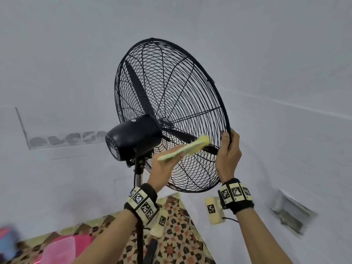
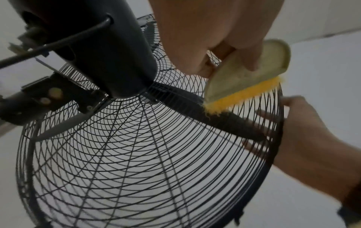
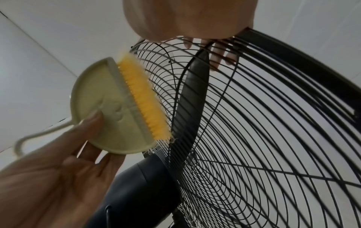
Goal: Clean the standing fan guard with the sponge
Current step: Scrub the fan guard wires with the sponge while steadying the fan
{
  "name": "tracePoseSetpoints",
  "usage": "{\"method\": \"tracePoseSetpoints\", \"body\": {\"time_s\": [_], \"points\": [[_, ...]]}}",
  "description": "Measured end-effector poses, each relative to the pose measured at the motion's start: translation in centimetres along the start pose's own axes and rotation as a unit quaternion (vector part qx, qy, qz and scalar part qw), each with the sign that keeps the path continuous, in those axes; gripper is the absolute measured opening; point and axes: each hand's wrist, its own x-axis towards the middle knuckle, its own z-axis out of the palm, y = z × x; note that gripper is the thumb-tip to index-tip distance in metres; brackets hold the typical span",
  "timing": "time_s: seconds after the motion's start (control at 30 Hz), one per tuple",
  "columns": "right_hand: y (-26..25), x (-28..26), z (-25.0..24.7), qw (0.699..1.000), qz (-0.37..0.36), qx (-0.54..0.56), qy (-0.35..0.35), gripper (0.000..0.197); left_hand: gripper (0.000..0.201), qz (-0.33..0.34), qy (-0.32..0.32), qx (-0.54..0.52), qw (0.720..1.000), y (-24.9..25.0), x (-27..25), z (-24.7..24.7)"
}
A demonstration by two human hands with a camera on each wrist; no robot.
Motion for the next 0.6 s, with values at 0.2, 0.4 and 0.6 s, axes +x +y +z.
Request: {"method": "tracePoseSetpoints", "body": {"time_s": [0.2, 0.4, 0.6], "points": [[0.0, -0.6, -0.6, 1.0, -0.008, -0.001, -0.013, 0.037, 0.021, 0.101, 0.038, 0.033, 0.994, 5.0, 4.8, -0.1], [0.3, -0.5, -0.6, 1.0, 0.008, 0.004, -0.023, 0.038, 0.028, 0.197, -0.148, 0.267, 0.932, 0.7, 3.1, -0.7], [0.6, -0.4, -1.0, 0.993, 0.047, 0.089, -0.061, 0.04, 0.026, 0.273, -0.022, 0.229, 0.934, 4.3, 4.6, -1.0]]}}
